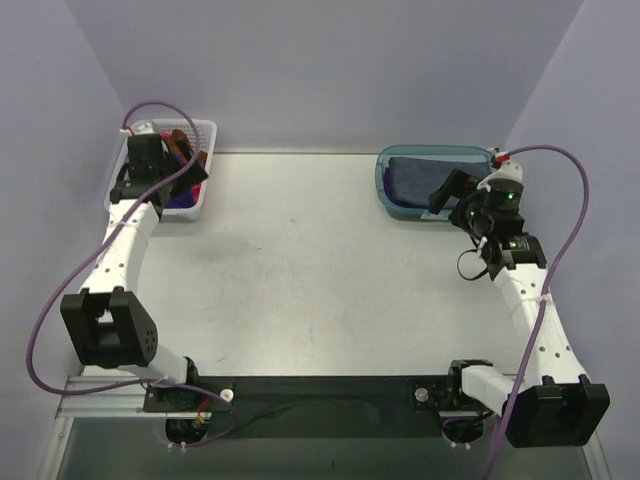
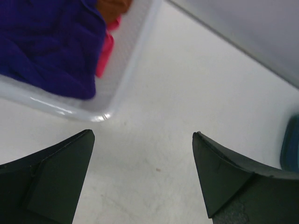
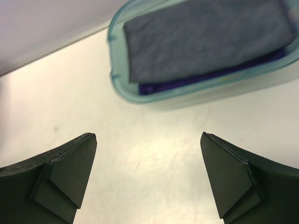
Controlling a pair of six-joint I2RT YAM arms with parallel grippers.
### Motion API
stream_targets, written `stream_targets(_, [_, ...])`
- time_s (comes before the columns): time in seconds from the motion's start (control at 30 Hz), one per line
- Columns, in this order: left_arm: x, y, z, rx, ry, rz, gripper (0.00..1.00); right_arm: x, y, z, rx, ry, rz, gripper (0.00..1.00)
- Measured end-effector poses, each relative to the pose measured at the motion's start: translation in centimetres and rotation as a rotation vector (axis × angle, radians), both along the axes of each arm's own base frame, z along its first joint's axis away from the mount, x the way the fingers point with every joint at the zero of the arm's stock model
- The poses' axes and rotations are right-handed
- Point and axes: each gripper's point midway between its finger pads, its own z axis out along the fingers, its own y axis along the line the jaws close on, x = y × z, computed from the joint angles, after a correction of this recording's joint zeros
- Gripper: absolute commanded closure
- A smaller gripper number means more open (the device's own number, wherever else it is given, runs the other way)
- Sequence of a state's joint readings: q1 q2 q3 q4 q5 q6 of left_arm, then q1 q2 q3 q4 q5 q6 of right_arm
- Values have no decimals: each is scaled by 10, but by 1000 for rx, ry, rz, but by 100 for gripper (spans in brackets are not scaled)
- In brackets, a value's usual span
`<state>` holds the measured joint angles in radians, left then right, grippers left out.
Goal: Fold and stack the towels
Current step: Grab crumpled towel
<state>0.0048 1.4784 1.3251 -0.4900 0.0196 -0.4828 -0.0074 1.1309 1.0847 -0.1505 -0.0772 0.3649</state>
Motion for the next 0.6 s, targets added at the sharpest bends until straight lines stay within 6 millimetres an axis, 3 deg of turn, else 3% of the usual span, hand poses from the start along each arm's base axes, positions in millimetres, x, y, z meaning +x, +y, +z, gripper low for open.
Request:
stream_targets(0.1, [35,45,28,32,-64,161,3,-24,31,-28,82,45,88,0])
stream_targets(0.17, [56,78,27,49,-74,267,3,-35,48,-46,116,82,141,0])
stream_targets(0.37, [88,140,-29,42,6,473,6,-59,93,-77,137,159,306,0])
stream_targets(0.47, [107,157,-58,41,25,528,7,-65,109,-82,141,169,372,0])
stream_targets(0.6, [143,166,-80,30,-16,553,11,-73,126,-95,161,208,451,0])
